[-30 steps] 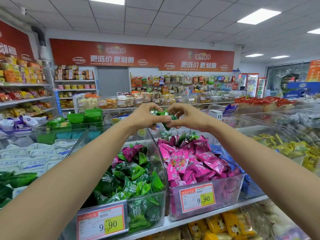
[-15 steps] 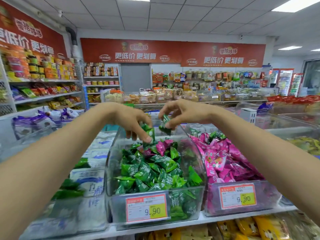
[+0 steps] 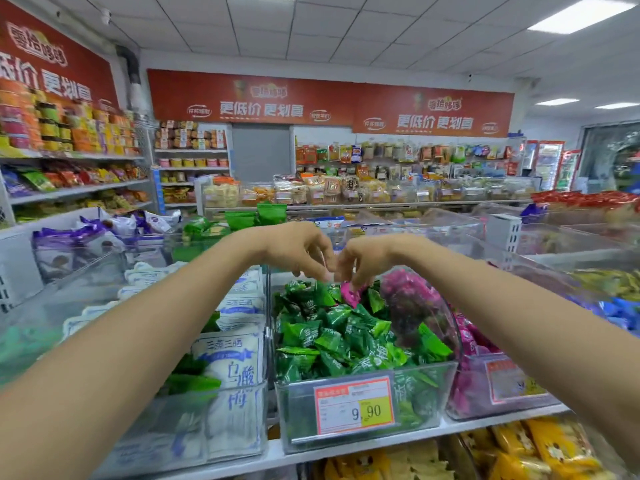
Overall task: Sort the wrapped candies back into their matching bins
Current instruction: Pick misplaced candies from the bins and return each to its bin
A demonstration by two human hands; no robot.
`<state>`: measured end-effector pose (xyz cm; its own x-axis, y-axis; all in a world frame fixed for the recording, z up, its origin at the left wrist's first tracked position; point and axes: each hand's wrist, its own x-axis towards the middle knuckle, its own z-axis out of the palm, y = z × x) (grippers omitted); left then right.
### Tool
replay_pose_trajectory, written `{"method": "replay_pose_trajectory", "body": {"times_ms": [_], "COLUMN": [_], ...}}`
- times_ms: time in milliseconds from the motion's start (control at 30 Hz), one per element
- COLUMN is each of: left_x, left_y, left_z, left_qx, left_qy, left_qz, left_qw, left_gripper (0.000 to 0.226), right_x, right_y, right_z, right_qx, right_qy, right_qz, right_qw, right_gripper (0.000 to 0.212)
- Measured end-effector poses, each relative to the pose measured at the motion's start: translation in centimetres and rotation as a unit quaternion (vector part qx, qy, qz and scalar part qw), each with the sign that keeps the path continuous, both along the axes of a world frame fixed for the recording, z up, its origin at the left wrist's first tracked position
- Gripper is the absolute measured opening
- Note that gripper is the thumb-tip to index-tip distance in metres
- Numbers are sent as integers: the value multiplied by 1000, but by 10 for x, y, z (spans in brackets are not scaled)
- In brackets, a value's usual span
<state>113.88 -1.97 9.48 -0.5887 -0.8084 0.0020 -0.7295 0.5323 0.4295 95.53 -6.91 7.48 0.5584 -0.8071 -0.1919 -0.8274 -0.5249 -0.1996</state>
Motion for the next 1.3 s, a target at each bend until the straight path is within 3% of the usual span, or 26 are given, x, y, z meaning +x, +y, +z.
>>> {"method": "replay_pose_trajectory", "body": {"times_ms": [100,267,467,600,800,933,1100,1200,1300], "left_x": [4,6,16,39,60,57,53,49,44], "left_y": [-3,-6,-4,-2,-2,-1,-1,-2,-4], "left_z": [-4,-8,-2,4,4,5,6,5,5], "left_qx": [-35,-39,-14,-17,48,44,27,16,-24], "left_qy": [40,117,209,192,245,242,211,212,193], "left_qz": [9,47,68,118,113,103,102,107,106], "left_qw": [999,991,975,974,962,964,972,971,975], "left_gripper": [18,41,25,17,18,19,18,9,10], "right_x": [-2,-15,-4,6,37,47,34,21,9], "right_y": [-1,14,20,8,-10,-18,-15,-12,-7], "right_z": [-2,25,29,22,2,-6,5,22,37], "right_qx": [-43,-34,10,42,107,74,53,42,57], "right_qy": [-4,-235,-340,-326,-102,-49,-81,-155,-235], "right_qz": [7,-4,23,0,-32,-24,-23,-16,-8], "right_qw": [999,971,940,945,988,996,995,987,970], "right_gripper": [12,17,21,25,26,14,2,15,13]}}
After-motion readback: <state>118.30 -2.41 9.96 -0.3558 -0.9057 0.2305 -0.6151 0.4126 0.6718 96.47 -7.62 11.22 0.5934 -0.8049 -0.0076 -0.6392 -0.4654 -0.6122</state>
